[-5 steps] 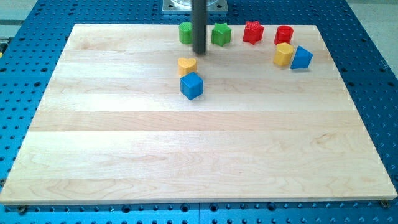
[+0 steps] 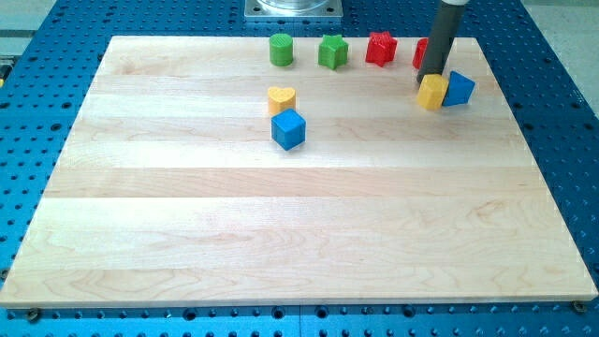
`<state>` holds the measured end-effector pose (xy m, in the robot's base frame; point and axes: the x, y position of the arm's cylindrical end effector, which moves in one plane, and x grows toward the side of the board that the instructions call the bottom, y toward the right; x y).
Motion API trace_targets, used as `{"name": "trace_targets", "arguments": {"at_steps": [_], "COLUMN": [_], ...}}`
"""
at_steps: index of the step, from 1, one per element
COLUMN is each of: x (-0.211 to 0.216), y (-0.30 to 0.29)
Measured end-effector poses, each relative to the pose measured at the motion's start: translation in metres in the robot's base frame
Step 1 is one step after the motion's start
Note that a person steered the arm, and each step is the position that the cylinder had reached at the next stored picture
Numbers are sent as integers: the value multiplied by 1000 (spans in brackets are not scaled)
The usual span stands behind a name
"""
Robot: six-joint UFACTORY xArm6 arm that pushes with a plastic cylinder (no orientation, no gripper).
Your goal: Move the hexagon into the blue cube
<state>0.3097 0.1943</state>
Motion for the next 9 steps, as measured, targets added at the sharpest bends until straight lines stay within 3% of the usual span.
{"name": "trace_targets", "arguments": {"at_steps": [1,2,4,5,7,8,9], "x": [16,-7,-28,-14,91,84,47], "y": [-11,-8,70,77,6,25,59]}}
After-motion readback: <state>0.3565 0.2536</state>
